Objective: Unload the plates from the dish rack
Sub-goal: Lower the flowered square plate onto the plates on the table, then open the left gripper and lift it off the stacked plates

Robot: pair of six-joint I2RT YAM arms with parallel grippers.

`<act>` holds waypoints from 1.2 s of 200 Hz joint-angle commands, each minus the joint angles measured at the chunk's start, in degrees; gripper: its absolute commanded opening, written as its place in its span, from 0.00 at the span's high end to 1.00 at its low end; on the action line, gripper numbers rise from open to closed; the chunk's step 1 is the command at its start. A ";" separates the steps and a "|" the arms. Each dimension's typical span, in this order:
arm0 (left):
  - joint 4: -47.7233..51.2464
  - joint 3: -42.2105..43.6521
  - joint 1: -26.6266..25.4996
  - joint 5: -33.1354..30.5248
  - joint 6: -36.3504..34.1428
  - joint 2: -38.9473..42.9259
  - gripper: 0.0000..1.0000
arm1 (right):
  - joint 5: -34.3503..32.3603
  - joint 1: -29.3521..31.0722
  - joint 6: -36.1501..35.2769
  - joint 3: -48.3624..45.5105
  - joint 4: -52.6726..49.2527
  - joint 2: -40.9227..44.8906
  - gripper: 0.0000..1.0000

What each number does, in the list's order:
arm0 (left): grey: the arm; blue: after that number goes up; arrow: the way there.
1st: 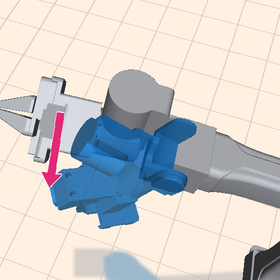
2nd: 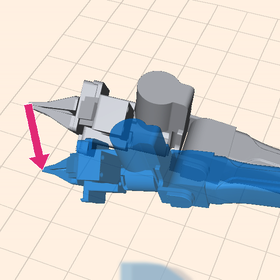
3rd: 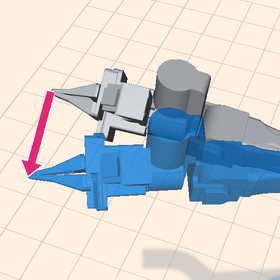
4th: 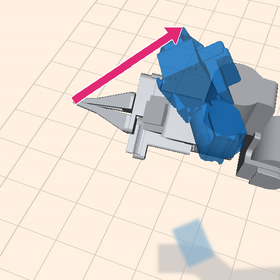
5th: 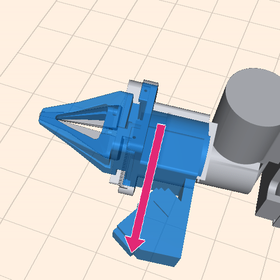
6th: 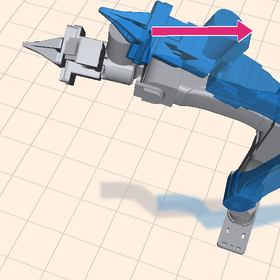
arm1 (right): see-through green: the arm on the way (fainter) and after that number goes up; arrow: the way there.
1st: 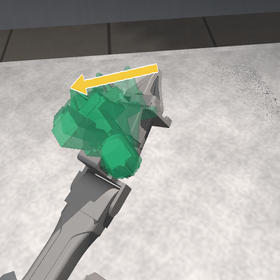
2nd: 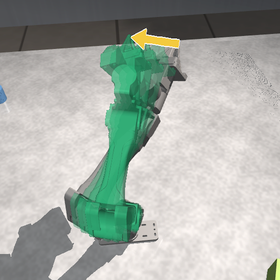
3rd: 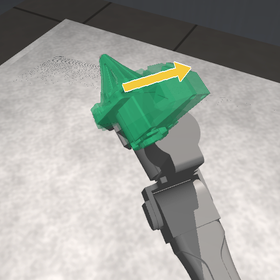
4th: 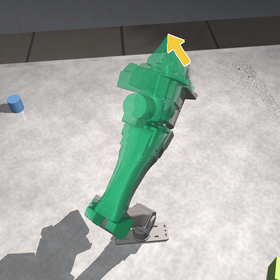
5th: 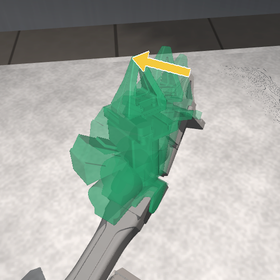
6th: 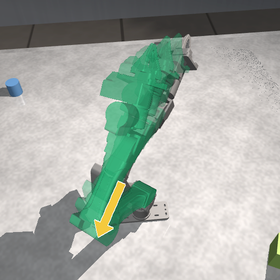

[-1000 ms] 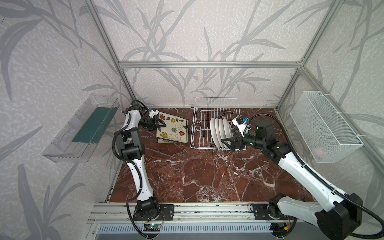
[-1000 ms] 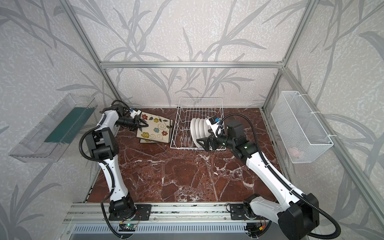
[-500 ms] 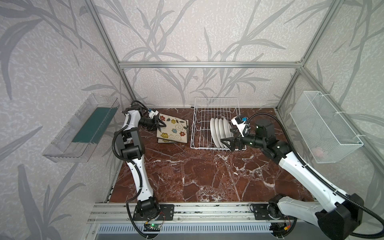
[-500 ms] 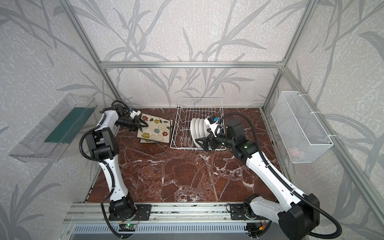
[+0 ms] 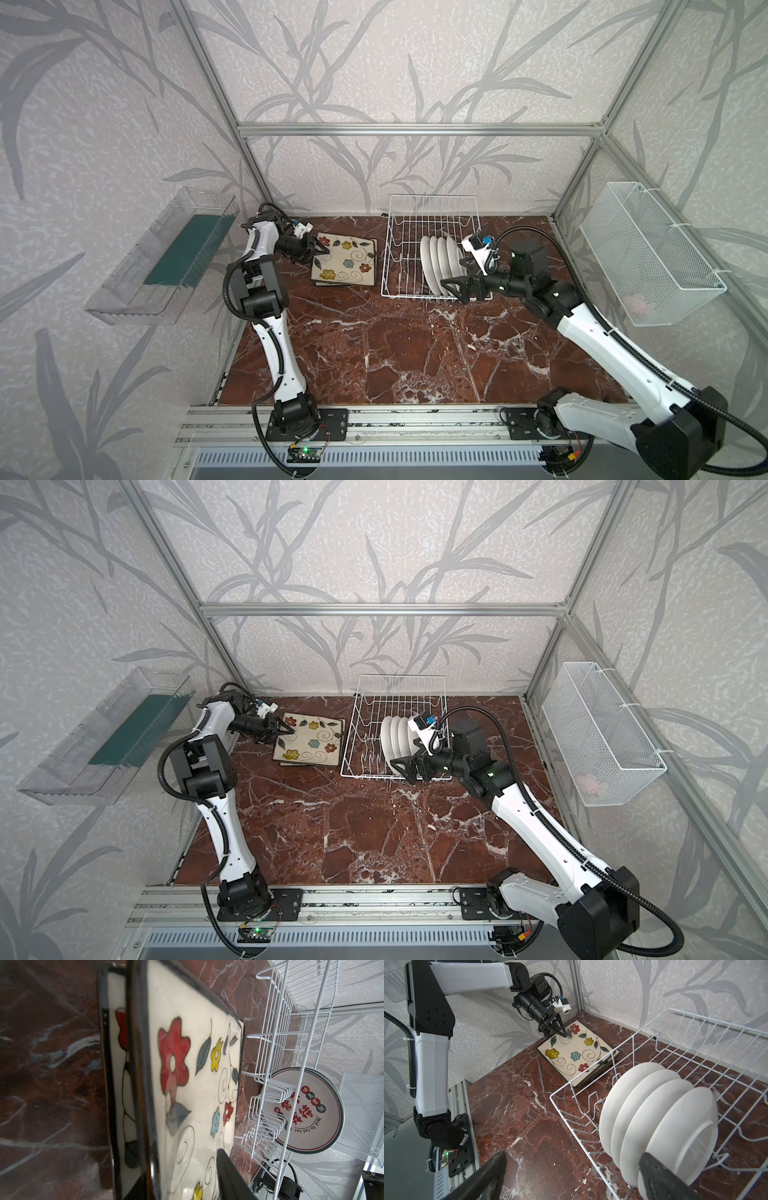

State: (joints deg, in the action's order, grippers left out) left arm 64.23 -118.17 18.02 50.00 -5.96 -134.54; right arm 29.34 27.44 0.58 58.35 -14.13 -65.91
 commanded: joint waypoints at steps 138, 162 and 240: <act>0.41 -2.69 0.17 -8.95 4.01 0.40 0.40 | -1.57 0.86 -1.27 1.48 -1.95 0.52 0.01; -0.32 -2.69 0.17 -10.42 5.21 0.55 0.39 | -2.08 0.93 -1.24 1.47 -1.76 0.35 0.01; -5.49 0.70 -0.24 -15.33 9.64 7.12 0.21 | -6.17 1.04 -1.15 -0.40 0.81 1.99 0.01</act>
State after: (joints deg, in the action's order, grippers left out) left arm 59.70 -118.04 18.11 36.07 2.50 -132.05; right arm 25.32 28.14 0.08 58.35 -15.22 -65.84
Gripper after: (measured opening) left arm 0.783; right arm 0.990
